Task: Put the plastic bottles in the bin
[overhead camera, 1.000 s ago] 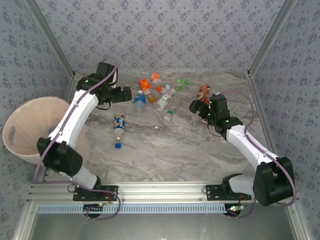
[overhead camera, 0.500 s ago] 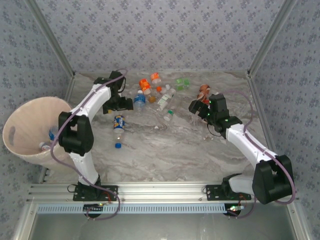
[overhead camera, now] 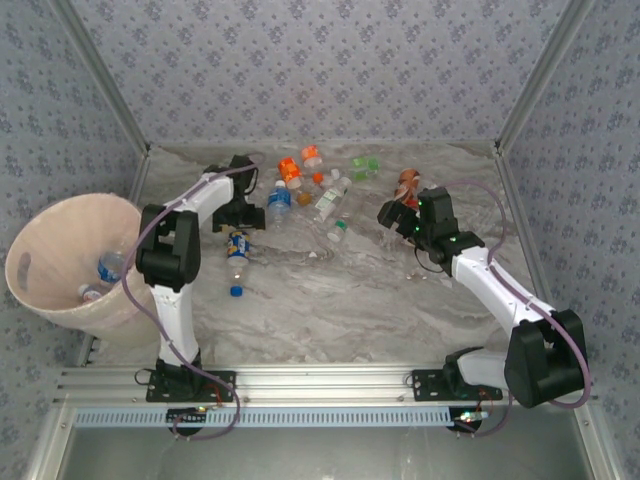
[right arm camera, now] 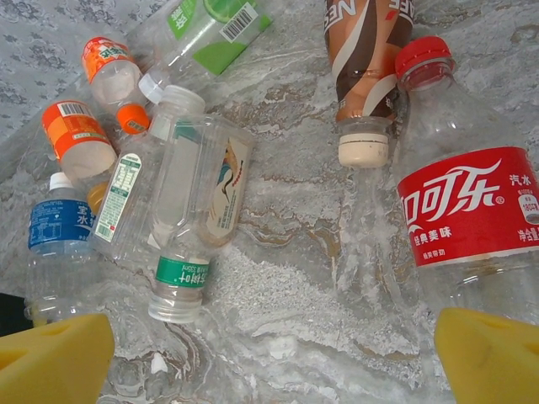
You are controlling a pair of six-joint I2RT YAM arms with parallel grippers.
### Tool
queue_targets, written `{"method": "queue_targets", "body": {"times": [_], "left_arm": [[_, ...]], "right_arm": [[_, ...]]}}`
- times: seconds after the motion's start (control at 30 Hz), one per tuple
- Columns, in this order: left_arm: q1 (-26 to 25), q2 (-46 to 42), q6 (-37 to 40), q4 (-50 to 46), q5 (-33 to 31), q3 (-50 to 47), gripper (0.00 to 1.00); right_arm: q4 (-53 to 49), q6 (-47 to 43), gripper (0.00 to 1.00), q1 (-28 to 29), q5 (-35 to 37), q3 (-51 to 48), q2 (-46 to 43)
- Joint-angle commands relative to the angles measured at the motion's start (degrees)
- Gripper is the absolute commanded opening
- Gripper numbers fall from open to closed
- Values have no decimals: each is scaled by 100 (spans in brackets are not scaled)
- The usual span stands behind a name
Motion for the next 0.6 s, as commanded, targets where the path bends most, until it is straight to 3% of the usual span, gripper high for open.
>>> {"method": "queue_targets", "body": {"times": [0.0, 0.27, 0.57], "left_arm": [[66, 99, 46, 184, -141, -118, 87], [110, 78, 57, 427, -47, -325, 71], [135, -533, 69, 373, 93, -326, 55]], "right_arm": [[-143, -122, 100, -12, -11, 165, -51], [-108, -118, 100, -16, 11, 164, -42], [-82, -118, 100, -5, 13, 161, -26]]}}
